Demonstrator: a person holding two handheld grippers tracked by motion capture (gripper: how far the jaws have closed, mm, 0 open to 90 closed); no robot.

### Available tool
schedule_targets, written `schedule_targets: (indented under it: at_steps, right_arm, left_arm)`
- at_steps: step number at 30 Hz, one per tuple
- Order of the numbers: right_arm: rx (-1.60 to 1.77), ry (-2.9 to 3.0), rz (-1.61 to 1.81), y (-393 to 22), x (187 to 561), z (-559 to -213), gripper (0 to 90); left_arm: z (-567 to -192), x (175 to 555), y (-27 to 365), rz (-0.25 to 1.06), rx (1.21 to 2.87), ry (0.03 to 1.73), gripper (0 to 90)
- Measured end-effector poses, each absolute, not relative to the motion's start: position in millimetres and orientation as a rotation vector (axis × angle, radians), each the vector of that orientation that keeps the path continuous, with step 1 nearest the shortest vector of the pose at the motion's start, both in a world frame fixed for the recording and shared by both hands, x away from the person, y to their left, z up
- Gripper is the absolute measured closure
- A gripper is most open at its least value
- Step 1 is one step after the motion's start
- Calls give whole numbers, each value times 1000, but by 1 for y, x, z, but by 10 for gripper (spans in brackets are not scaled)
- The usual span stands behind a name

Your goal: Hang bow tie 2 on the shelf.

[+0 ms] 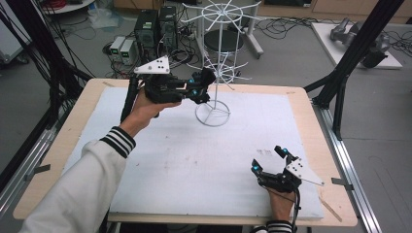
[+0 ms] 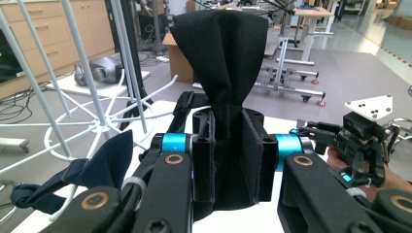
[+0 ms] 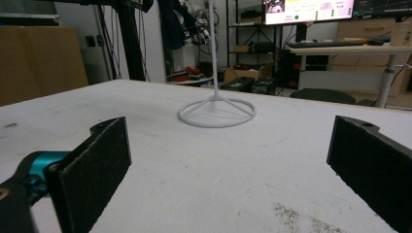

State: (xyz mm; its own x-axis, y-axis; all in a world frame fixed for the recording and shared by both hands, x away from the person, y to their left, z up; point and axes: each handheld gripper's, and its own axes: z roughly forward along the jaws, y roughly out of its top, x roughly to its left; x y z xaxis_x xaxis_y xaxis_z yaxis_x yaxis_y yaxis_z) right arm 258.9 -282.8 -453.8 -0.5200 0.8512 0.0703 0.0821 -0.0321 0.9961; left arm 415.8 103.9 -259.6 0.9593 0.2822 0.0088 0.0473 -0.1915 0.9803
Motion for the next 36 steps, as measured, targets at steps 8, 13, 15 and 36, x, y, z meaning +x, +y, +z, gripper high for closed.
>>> schedule_targets:
  at_steps: [8,13,15,36]
  right_arm:
    - [993,1639,1615,-283,259,-454,14]
    - [990,1638,1613,-283,259,-454,14]
    - [989,1637,1614,-283,259,-454,14]
    - [981,1630,1613,-283,259,-454,14]
  left_arm:
    - [-258,414,105,216,1755,247,759]
    - [-255,410,106,211,1751,238,759]
    - [-254,407,106,210,1748,231,759]
    - [-247,390,105,174,1748,172,759]
